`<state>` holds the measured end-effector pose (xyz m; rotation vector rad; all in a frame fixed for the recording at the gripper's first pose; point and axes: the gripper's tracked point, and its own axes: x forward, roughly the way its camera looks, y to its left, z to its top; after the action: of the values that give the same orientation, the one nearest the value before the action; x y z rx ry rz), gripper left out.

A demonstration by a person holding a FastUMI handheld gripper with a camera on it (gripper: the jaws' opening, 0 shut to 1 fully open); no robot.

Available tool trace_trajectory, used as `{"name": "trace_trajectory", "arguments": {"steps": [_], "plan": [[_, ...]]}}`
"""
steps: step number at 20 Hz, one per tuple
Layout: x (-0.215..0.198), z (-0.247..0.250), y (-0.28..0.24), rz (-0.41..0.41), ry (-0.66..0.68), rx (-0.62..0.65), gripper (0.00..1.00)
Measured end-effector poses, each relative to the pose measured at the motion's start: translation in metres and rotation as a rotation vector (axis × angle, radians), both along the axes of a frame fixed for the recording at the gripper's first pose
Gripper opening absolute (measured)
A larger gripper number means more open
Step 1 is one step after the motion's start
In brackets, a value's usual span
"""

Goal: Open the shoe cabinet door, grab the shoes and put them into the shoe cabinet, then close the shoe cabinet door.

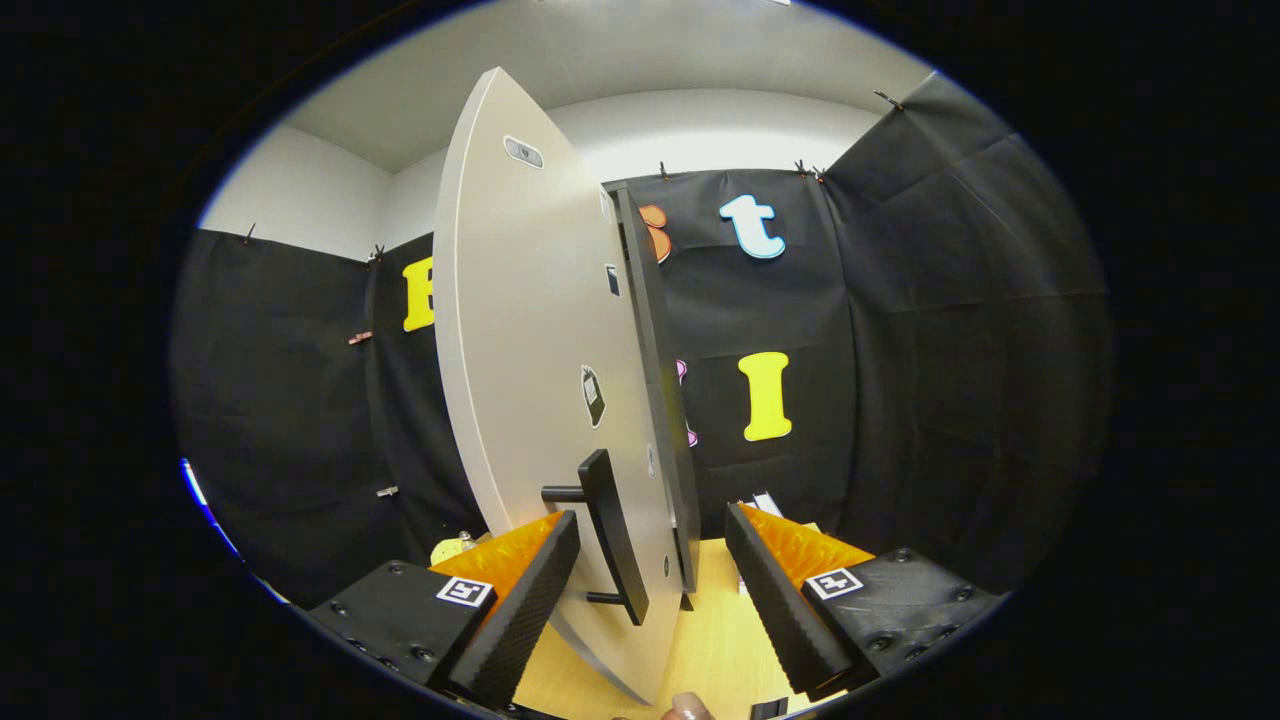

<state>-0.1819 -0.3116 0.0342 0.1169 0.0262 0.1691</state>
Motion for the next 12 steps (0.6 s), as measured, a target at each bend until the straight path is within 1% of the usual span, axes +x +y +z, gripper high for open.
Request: {"name": "trace_trajectory", "arguments": {"steps": [5,12], "plan": [[0.002,-0.005,0.054,0.004,0.002,-0.004,0.98],[0.016,-0.015,0.110,-0.044,0.006,0.007,0.98]]}}
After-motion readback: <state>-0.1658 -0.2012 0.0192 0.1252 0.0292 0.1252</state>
